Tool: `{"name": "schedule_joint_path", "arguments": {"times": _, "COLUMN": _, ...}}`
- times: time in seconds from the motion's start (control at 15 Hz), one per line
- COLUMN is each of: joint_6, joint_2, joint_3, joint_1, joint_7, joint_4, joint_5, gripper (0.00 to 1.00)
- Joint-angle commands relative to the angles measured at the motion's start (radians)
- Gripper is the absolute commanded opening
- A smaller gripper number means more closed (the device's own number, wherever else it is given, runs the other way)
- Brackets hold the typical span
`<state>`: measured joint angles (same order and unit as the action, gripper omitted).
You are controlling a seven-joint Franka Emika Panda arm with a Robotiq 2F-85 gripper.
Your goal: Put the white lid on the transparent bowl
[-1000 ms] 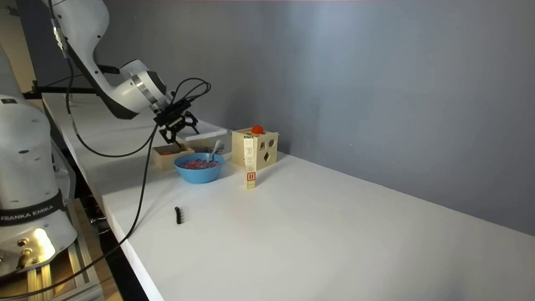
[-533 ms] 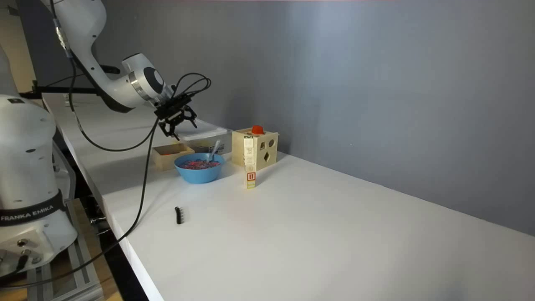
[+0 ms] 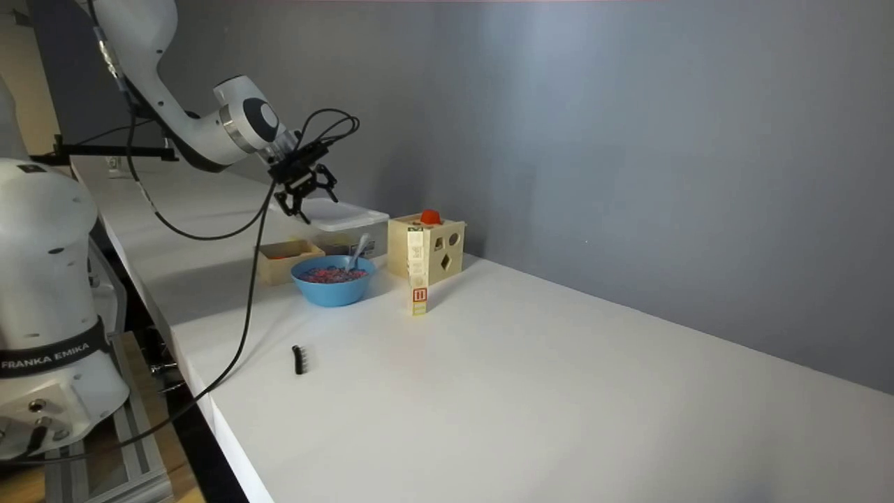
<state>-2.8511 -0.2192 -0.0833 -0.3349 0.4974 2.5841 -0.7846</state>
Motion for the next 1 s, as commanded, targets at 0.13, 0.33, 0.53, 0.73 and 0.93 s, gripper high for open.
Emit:
{"name": "schedule_joint_path", "arguments": {"times": 0.13, "joint_6": 0.041, "joint_2": 0.019, "joint_3": -0.022, "joint_1": -0.105, "joint_7": 0.218, "joint_4": 0.004, "joint_5": 0.207, "gripper": 1.0}}
{"name": "schedule_joint_path", "arguments": {"times": 0.33, "joint_6": 0.03, "joint_2": -0.088, "joint_3": -0.056, "joint_1": -0.201, "joint_7": 0.413, "joint_4": 0.086, "joint_5": 0.397, "gripper": 1.0}}
{"name": "schedule_joint_path", "arguments": {"times": 0.53, "joint_6": -0.012, "joint_2": -0.253, "joint_3": -0.012, "joint_1": -0.141, "joint_7": 0.485, "joint_4": 0.169, "joint_5": 0.492, "gripper": 1.0}}
{"name": "schedule_joint_path", "arguments": {"times": 0.73, "joint_6": -0.002, "joint_2": -0.407, "joint_3": -0.066, "joint_1": -0.128, "joint_7": 0.502, "joint_4": 0.211, "joint_5": 0.57, "gripper": 1.0}}
{"name": "schedule_joint_path", "arguments": {"times": 0.93, "joint_6": -0.002, "joint_2": -0.35, "joint_3": -0.042, "joint_1": -0.103, "joint_7": 0.484, "joint_4": 0.159, "joint_5": 0.568, "gripper": 1.0}}
